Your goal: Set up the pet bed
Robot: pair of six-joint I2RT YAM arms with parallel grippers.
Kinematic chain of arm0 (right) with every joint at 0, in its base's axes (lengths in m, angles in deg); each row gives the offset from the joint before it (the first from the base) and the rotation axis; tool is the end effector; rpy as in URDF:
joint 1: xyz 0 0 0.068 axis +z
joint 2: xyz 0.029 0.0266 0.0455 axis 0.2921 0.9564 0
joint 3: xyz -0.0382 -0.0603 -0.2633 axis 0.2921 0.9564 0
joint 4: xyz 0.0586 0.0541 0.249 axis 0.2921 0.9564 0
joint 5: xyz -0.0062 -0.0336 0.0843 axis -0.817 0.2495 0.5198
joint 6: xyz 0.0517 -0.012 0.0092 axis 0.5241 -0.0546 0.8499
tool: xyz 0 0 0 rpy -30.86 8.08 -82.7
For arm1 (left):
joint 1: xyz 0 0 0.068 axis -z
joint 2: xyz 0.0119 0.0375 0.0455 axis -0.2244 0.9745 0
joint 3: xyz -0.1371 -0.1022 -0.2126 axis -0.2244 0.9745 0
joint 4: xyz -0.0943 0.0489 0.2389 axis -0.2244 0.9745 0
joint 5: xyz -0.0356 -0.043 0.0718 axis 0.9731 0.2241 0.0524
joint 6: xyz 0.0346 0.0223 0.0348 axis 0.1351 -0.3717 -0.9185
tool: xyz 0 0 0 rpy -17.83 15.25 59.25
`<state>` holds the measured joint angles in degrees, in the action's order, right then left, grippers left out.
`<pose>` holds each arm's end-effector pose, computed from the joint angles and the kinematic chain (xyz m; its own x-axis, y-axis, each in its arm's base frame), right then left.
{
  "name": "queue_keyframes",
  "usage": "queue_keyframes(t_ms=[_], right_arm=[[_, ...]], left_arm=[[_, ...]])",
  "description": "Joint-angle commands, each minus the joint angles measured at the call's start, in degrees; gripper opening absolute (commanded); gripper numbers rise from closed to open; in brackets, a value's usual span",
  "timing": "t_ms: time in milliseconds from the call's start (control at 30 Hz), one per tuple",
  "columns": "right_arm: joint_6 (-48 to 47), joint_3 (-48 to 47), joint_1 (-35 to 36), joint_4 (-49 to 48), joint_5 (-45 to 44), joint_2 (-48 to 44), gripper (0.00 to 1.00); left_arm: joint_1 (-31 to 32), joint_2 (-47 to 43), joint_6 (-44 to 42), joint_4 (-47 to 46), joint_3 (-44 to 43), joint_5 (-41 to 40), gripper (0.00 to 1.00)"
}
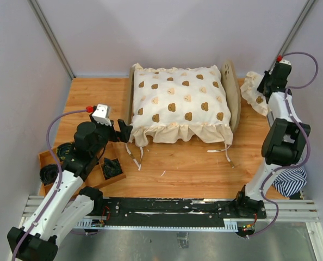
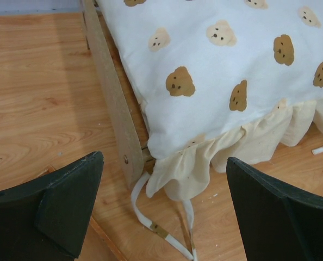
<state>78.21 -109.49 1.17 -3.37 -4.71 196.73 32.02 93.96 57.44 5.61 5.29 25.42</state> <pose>0.4464 -0.1257 0.2854 -0.3408 0.3321 -0.8796 0.3422 0.9152 0.2129 0.1647 -0.0585 0.3033 -0.2437 -0.0655 -0.9676 0.3322 0.9317 -0.1467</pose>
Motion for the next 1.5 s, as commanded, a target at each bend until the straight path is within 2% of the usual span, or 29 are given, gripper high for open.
queue_keyframes(t_ms=[0, 200, 400, 600, 733, 833, 900, 1000, 1100, 1467], right_arm=[[-5.0, 1.9, 3.3, 1.4, 0.8, -12.1, 0.0], [-11.0, 1.5, 10.3, 4.5, -0.7, -23.5, 0.0], [-12.2, 7.1, 19.1, -1.7, 2.0, -33.1, 0.0], [-11.5, 12.0, 27.1, -3.3, 2.7, -35.2, 0.0], [-11.4, 14.1, 31.2, -5.3, 2.7, -33.3, 0.0], [-10.1, 15.5, 32.9, -5.0, -1.8, -30.8, 0.0], [-9.0, 15.8, 33.1, -4.5, -4.3, -28.8, 0.09], [-9.0, 11.7, 33.3, 0.8, -3.2, -25.5, 0.37], [-10.1, 7.9, 33.7, 4.0, -2.5, -24.2, 0.58], [-14.6, 8.8, 36.2, 5.9, -5.1, -20.4, 0.62]], left_arm=[[0.3, -1.0, 0.5, -1.3, -0.3, 0.2, 0.99], [0.2, -1.9, 0.7, -1.5, -0.1, 0.3, 0.99], [0.2, -2.1, 1.3, -1.5, 0.0, 0.4, 0.99], [0.2, -2.5, 1.6, -1.6, 0.1, 0.4, 0.99], [0.2, -2.4, 1.8, -1.4, 0.1, 0.6, 0.99], [0.2, -2.3, 1.8, -1.5, 0.1, 0.8, 0.99], [0.2, -2.3, 1.7, -1.5, 0.1, 0.7, 0.99], [0.3, -2.2, 1.7, -1.5, 0.1, 0.6, 0.99], [0.2, -2.0, 1.7, -1.4, 0.0, 0.7, 0.99], [0.2, -2.1, 1.0, -1.2, -0.2, 0.0, 0.99]])
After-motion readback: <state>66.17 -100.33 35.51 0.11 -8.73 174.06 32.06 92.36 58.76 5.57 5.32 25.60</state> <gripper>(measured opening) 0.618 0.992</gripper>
